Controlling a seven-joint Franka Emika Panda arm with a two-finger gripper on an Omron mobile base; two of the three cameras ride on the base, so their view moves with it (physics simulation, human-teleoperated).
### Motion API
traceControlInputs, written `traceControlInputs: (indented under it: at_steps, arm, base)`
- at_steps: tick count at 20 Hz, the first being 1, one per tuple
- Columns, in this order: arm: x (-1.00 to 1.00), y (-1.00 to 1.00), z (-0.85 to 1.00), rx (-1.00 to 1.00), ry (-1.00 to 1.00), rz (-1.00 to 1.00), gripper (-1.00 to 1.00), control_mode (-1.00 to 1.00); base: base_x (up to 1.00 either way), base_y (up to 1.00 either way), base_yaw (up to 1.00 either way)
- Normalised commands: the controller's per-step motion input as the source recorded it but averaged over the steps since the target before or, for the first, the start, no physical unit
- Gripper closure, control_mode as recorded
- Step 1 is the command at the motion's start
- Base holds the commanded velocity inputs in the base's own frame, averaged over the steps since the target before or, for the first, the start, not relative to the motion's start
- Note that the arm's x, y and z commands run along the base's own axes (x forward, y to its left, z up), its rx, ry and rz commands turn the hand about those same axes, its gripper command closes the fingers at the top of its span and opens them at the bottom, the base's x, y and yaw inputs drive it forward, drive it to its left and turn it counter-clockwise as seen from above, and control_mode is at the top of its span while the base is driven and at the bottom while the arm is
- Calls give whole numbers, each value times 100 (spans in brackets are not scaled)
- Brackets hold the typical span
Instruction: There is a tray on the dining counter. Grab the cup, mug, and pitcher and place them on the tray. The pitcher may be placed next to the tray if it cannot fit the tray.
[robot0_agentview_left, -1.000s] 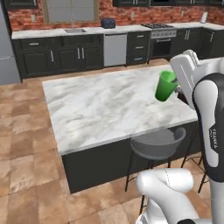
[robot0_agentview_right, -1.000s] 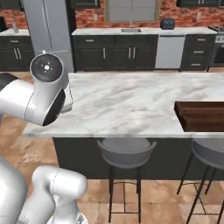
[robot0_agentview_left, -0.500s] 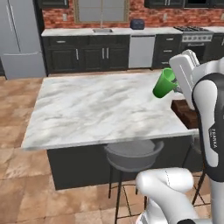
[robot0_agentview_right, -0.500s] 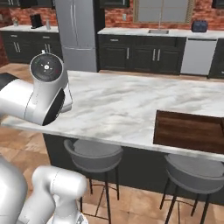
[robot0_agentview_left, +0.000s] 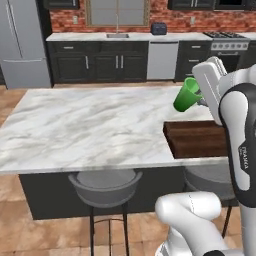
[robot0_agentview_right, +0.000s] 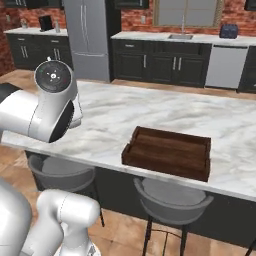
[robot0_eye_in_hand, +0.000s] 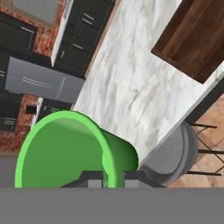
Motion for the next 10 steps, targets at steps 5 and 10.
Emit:
traceControlInputs:
  at_steps: [5,10]
  arm:
    - [0,0,0,0,0,0,100,100]
    - [0,0,0,0,0,0,100,100]
  base:
    - [23,-73,-5]
    - [22,-60,-15]
